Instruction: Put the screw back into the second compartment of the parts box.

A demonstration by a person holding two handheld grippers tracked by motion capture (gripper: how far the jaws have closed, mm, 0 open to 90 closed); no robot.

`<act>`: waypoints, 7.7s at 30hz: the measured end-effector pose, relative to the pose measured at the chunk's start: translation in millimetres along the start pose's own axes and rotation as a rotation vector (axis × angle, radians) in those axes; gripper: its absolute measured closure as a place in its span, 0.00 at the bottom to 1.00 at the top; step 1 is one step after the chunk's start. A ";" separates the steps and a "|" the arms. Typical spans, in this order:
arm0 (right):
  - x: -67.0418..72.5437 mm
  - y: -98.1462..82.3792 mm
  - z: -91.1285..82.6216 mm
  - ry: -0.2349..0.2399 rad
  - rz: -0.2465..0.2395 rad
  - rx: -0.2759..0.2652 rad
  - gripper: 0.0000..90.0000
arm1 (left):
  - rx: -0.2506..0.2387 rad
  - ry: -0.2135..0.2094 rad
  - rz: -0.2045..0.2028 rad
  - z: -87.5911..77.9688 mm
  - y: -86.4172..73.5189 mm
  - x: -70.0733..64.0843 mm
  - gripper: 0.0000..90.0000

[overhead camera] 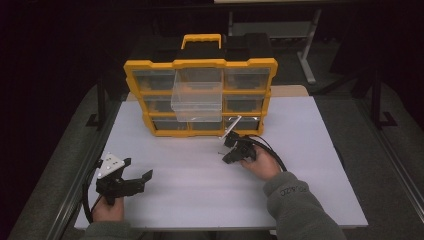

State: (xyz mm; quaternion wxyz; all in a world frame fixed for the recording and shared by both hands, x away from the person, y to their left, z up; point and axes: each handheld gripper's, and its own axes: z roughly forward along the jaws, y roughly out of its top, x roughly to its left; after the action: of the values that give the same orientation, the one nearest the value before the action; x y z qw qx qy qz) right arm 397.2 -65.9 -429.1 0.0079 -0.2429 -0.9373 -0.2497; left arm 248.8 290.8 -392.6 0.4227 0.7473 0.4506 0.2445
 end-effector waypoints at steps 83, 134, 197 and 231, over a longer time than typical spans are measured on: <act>34.4 150.5 -229.9 0.025 -0.257 -0.163 0.96 | 0.009 -0.001 0.005 -1.8 0.6 0.0 0.15; -6.5 34.1 -214.6 -0.003 -0.150 -0.244 0.70 | 0.004 0.003 0.012 0.0 -0.8 -0.8 0.15; -9.4 11.8 8.3 -0.025 -0.049 -0.039 0.94 | 0.004 -0.003 0.014 0.1 -0.4 -0.3 0.15; -20.0 -10.9 -78.9 0.031 -0.078 -0.160 0.97 | 0.002 0.000 0.007 0.1 -0.6 -1.9 0.15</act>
State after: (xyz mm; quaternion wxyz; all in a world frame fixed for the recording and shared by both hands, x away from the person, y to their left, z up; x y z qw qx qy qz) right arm 401.4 -120.4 -367.8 -0.0067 -0.2024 -0.9229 -0.3274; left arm 247.7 289.2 -393.2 0.4212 0.7493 0.4482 0.2455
